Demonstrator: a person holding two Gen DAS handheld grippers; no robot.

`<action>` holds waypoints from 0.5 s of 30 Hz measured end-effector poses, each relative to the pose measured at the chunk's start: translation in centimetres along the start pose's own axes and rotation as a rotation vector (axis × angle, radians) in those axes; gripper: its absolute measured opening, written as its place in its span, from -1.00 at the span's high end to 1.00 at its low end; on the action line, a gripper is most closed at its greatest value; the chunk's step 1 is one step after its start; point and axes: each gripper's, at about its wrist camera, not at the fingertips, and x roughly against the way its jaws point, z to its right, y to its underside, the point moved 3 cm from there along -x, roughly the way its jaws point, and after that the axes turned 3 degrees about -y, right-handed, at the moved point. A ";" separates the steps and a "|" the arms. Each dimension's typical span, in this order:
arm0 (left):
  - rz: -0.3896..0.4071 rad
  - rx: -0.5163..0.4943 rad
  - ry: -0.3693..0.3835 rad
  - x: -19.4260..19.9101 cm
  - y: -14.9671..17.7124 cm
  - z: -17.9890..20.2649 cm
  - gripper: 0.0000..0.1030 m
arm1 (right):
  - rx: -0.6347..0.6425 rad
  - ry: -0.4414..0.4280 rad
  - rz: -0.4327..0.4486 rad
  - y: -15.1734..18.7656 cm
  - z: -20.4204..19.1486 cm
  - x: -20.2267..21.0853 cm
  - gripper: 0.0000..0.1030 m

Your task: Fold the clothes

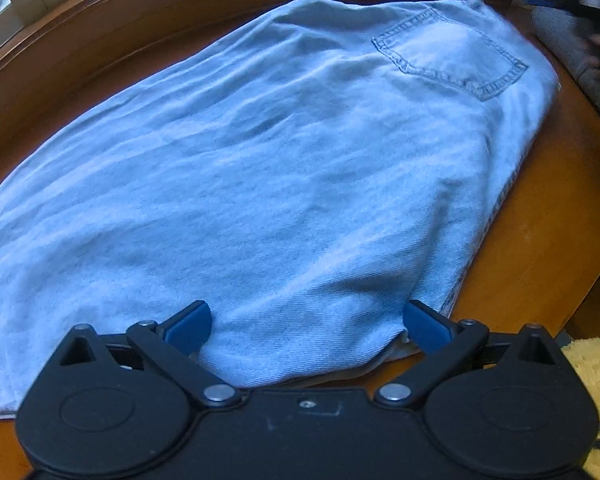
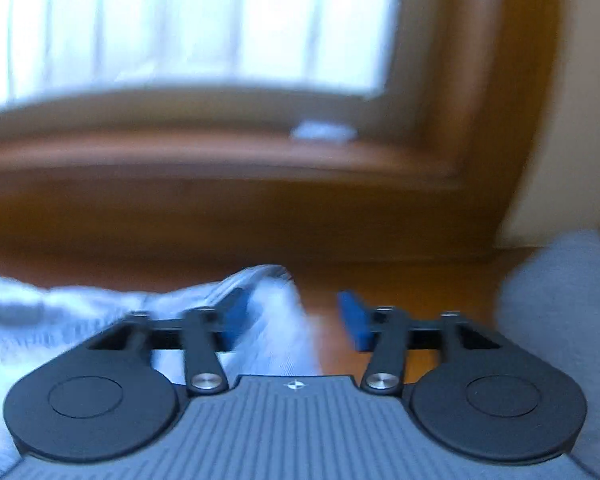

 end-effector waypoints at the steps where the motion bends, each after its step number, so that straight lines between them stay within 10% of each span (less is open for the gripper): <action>1: 0.001 -0.001 0.001 0.0 0.0 0.0 -1.00 | -0.052 0.014 -0.001 0.3 1.2 1.4 -0.25; 9: -0.003 -0.017 0.007 0.3 0.2 -0.1 -1.00 | -0.330 0.029 -0.205 7.3 4.0 4.6 -0.26; 11: -0.007 -0.018 0.006 0.2 0.1 -0.4 -1.00 | -0.317 0.016 -0.193 8.2 3.2 3.9 0.11; 12: -0.011 -0.016 0.003 0.1 0.0 -0.4 -1.00 | -0.212 0.109 -0.193 8.2 2.5 3.6 0.42; 15: 0.022 -0.012 0.006 1.1 -0.4 -0.6 -0.98 | 0.092 0.395 -0.174 8.1 0.8 3.3 0.40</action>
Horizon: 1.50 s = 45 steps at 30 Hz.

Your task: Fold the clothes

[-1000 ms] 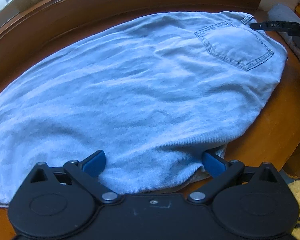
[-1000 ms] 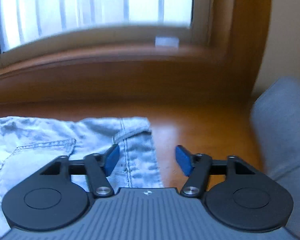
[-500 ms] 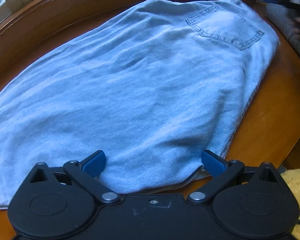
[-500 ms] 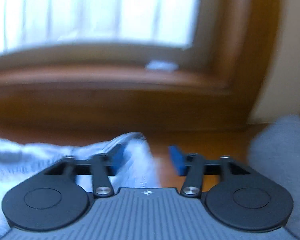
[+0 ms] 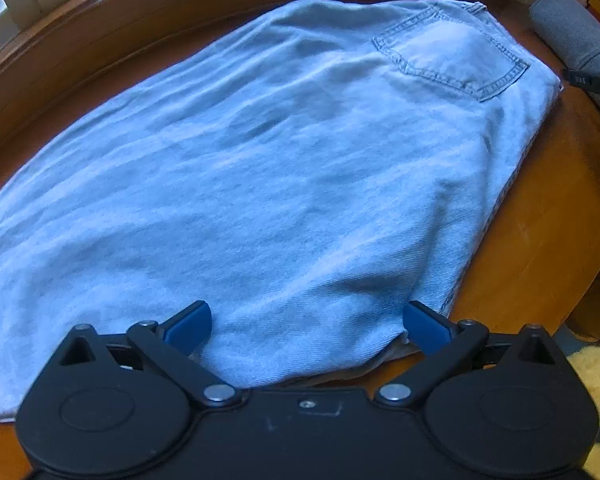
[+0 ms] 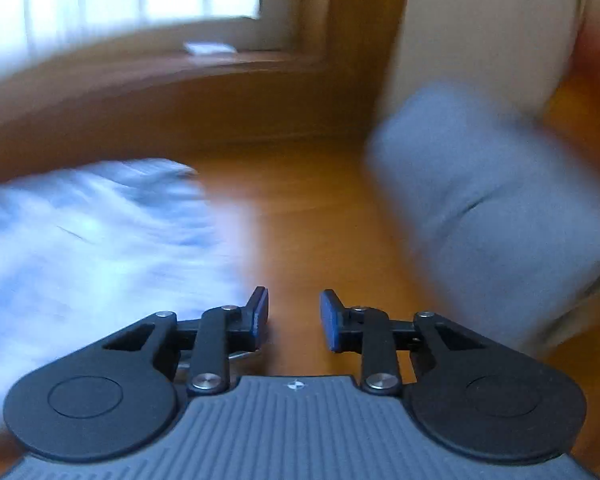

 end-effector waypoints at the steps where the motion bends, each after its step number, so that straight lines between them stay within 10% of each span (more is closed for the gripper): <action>1: 0.030 0.006 0.005 0.7 -0.2 -0.3 -0.99 | 0.025 0.004 0.054 -0.5 0.0 1.0 0.40; 5: 0.094 0.052 -0.041 1.8 -1.3 -2.0 -0.99 | -0.011 -0.342 0.186 -3.8 -2.8 4.6 -0.12; 9: 0.076 0.103 -0.116 0.3 -1.6 -3.6 -0.99 | 0.030 -0.645 0.140 -5.5 -9.6 3.7 -0.10; 18: 0.037 0.222 -0.162 -1.0 -0.2 -5.5 -1.00 | 0.002 -0.426 0.081 -5.1 -12.4 -1.4 -0.53; 32: 0.042 0.237 -0.143 0.9 3.7 -8.3 -0.99 | -0.148 -0.425 0.111 -1.0 -11.8 10.2 -0.56; 45: 0.115 0.339 -0.103 8.6 20.6 -19.8 -0.99 | -0.093 -0.539 0.120 3.6 -26.9 26.2 -0.59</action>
